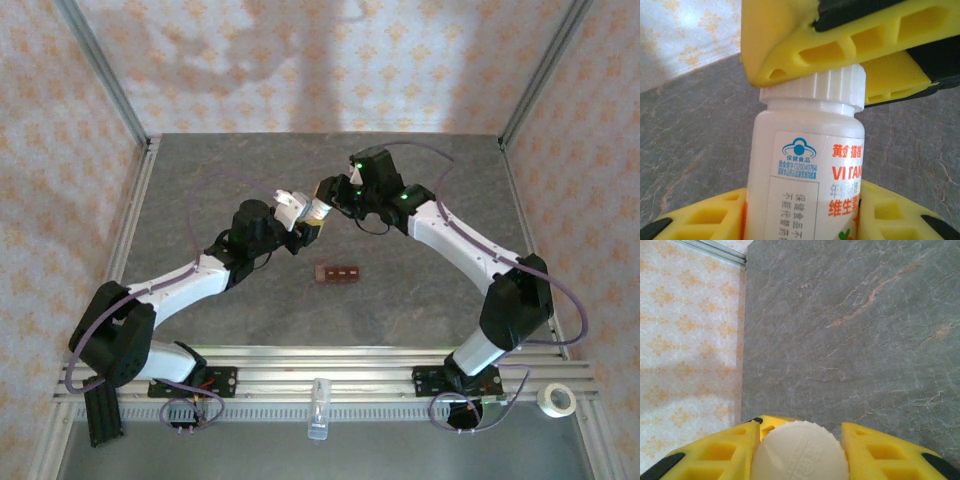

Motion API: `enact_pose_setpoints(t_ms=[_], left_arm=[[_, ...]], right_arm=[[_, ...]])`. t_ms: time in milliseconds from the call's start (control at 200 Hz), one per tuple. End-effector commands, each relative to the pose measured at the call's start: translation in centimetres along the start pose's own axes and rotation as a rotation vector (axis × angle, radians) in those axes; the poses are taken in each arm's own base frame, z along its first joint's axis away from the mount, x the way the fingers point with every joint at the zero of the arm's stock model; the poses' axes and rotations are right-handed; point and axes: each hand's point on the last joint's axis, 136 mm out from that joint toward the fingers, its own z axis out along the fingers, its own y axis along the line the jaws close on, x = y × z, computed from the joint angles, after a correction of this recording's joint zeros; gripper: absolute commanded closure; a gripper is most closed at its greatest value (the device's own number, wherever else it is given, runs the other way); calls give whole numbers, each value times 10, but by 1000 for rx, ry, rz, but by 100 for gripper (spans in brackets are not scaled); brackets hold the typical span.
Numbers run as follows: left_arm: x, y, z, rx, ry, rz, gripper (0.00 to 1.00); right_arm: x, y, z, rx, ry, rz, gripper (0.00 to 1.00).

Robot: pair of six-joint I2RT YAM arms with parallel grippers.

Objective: Sort the pills into containers

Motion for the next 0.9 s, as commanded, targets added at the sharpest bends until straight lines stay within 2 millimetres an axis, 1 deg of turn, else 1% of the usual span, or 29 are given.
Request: enact_pose_setpoints(t_ms=[0, 105, 170, 285, 390, 440, 505, 561, 601, 661, 701, 751, 786, 856, 896], left_arm=[[-30, -4, 0, 25, -77, 2, 100], [-40, -7, -4, 49, -106, -11, 100], [-51, -12, -8, 87, -136, -28, 100], [-71, -18, -17, 176, -203, -96, 100], [-87, -20, -24, 249, -265, -172, 100], [-91, -20, -26, 266, -281, -191, 100], [-88, -19, -23, 257, -268, -196, 100], [-83, -14, -20, 224, -245, -183, 100], [-76, -9, -18, 191, -217, -167, 100], [-67, -2, -16, 139, -181, -135, 100], [-61, 2, -15, 101, -157, -111, 100], [-54, 7, -15, 59, -129, -77, 100], [-49, 10, -14, 32, -106, -43, 100], [-40, 13, -14, -18, -63, 31, 100], [-35, 14, -13, -47, -38, 67, 100]], right_arm=[[6, 6, -2, -47, 40, -58, 63], [6, 7, -6, -85, 67, -137, 64], [4, 10, -11, -135, 82, -198, 64], [0, 16, -27, -247, 94, -322, 64], [-1, 21, -37, -323, 116, -367, 64], [-3, 22, -39, -336, 116, -370, 64], [-7, 22, -40, -331, 108, -363, 63], [-11, 24, -43, -322, 88, -349, 59], [-17, 24, -45, -305, 61, -331, 52], [-24, 26, -53, -285, 20, -311, 34], [-30, 25, -57, -255, -16, -287, 27], [-35, 24, -63, -234, -39, -254, 23], [-39, 19, -65, -201, -59, -218, 20], [-45, 11, -67, -140, -84, -139, 19], [-48, 2, -64, -97, -91, -76, 19]])
